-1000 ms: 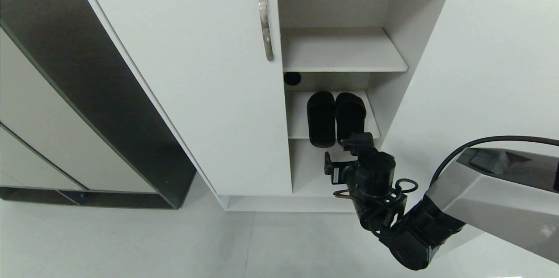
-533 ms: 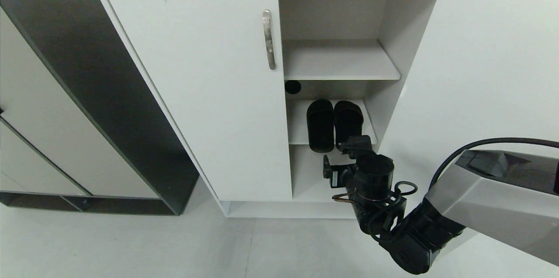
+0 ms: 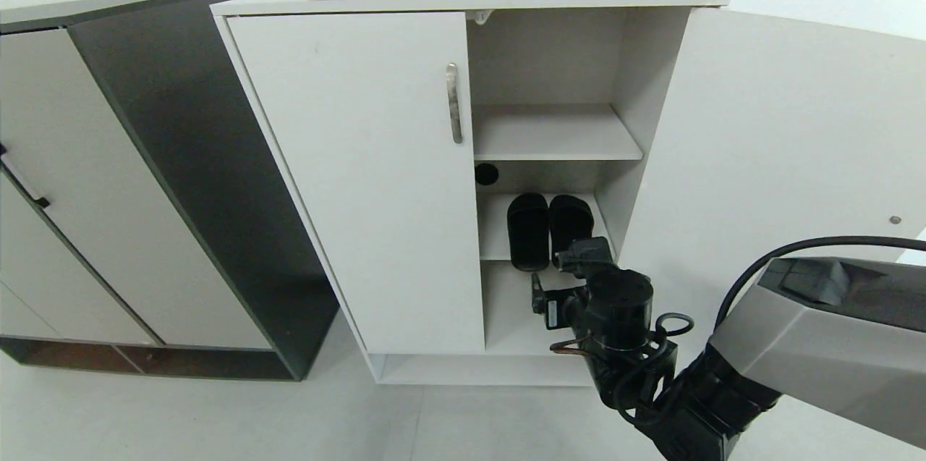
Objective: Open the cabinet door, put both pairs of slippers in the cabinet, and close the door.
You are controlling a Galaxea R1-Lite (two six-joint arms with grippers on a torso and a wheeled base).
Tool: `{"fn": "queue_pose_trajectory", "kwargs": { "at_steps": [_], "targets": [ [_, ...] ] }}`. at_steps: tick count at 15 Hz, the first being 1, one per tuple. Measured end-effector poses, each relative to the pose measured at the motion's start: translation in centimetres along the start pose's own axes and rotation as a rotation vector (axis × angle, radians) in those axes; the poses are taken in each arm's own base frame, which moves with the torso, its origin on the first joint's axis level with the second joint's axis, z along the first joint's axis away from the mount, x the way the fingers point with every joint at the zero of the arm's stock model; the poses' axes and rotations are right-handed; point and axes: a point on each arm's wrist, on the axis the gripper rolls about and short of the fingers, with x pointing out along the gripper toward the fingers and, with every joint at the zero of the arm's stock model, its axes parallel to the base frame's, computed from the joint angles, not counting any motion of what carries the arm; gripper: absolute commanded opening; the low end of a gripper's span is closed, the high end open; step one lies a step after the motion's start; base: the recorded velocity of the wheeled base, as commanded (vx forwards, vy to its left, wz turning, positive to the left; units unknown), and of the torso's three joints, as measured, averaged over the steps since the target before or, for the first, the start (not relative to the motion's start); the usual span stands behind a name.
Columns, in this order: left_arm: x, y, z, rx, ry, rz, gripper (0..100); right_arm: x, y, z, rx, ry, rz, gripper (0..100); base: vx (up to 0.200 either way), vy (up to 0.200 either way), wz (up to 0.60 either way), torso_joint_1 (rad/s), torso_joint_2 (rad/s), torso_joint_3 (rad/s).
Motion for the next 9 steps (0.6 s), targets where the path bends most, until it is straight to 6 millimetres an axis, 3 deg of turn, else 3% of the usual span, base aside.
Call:
{"fn": "queue_pose_trajectory", "kwargs": {
  "at_steps": [4, 9],
  "targets": [
    [0.0, 0.0, 0.0, 0.000, 0.000, 0.000, 0, -1.4, 0.0, 0.9, 0.002, -0.003, 0.045, 100, 0.000, 0.000, 0.00, 0.000, 0.00, 0.165],
    [0.0, 0.0, 0.0, 0.000, 0.000, 0.000, 0, -4.2, -0.4, 0.9, -0.026, 0.037, 0.224, 100, 0.000, 0.000, 0.00, 0.000, 0.00, 0.000]
  ]
}}
